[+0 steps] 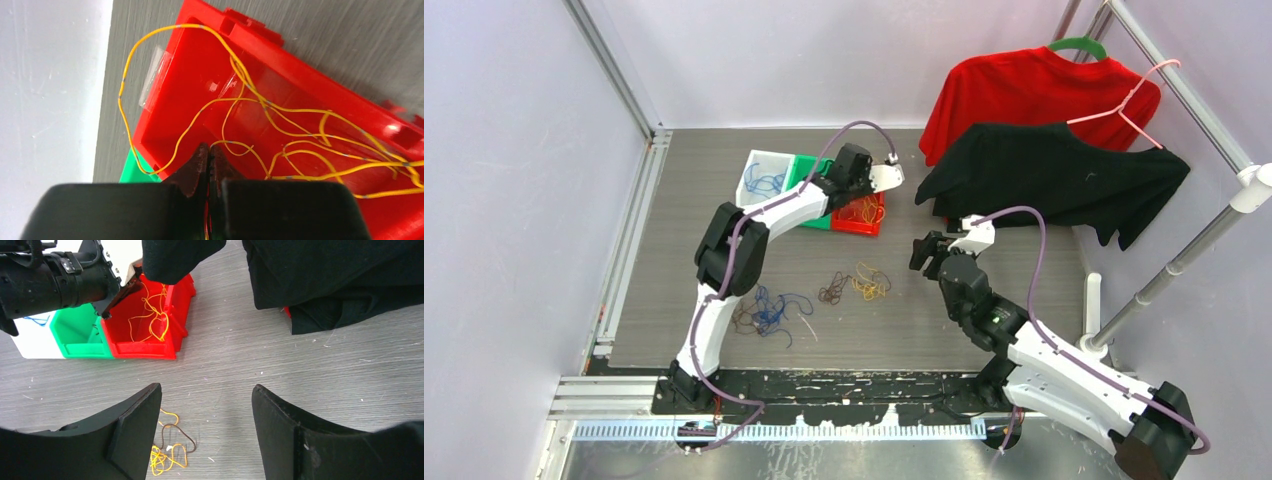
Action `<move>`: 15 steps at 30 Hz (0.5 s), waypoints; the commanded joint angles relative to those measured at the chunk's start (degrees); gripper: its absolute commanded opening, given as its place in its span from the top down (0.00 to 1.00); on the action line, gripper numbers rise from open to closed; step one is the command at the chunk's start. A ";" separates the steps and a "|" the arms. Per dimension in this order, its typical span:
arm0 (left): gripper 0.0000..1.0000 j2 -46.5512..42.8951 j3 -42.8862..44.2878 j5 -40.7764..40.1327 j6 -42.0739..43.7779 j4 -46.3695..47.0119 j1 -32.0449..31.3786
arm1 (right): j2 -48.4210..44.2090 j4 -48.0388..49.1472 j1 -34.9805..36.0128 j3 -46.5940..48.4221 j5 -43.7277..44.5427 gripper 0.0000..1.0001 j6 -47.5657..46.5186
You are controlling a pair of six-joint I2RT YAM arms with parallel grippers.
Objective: Untangle the cables
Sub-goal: Place the cable in the bin.
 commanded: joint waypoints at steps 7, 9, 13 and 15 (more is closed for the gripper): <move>1.00 -0.98 1.34 0.10 5.28 7.55 3.83 | 3.92 2.84 -1.70 0.66 -1.42 0.28 2.33; 1.00 -2.02 0.26 2.66 3.00 6.51 3.83 | 5.53 2.89 -2.17 1.27 -2.26 0.29 3.18; 0.86 -2.48 2.41 9.74 -1.45 -0.09 3.62 | 5.83 3.36 -2.54 1.32 -2.90 0.29 3.73; 0.80 -2.10 4.63 13.13 -2.77 -4.04 3.57 | 5.54 3.23 -2.85 1.38 -3.10 0.29 3.58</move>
